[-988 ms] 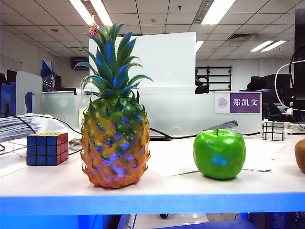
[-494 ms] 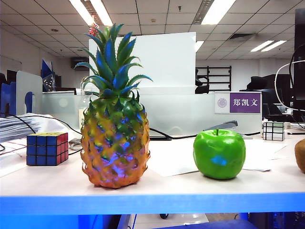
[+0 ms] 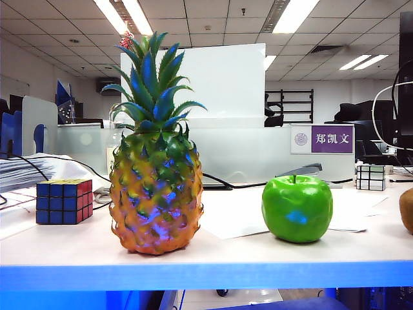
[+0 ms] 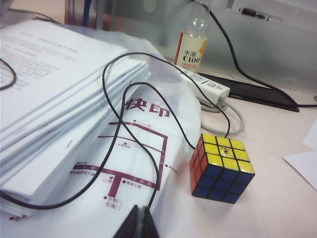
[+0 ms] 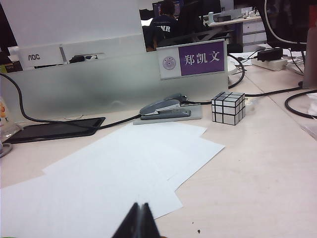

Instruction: Arrange all the fruits from large to small from left to right in a row.

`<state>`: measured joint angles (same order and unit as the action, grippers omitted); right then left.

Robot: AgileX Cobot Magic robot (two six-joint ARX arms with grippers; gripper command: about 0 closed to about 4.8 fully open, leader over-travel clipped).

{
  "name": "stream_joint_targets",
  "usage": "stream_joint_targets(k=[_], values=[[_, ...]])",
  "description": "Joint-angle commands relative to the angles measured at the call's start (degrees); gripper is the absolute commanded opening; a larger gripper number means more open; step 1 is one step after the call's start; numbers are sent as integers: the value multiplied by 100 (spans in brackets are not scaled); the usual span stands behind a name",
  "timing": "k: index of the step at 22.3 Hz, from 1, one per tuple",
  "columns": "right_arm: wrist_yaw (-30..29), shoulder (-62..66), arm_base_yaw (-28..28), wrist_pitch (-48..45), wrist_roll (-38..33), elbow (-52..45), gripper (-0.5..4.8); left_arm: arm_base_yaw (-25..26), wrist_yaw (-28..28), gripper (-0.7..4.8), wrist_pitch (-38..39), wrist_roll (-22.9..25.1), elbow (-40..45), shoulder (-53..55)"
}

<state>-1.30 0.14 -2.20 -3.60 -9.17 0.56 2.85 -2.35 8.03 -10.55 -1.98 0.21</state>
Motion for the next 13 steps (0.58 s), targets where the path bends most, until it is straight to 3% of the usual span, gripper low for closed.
stream_joint_targets(k=[1, 13], values=[[-13, -9, -2, -92, 17, -17, -6, 4, 20, -5, -221, -4, 72, -9], [-13, -9, -2, -92, 17, -17, -6, 4, -63, -5, -485, -59, 142, -9]])
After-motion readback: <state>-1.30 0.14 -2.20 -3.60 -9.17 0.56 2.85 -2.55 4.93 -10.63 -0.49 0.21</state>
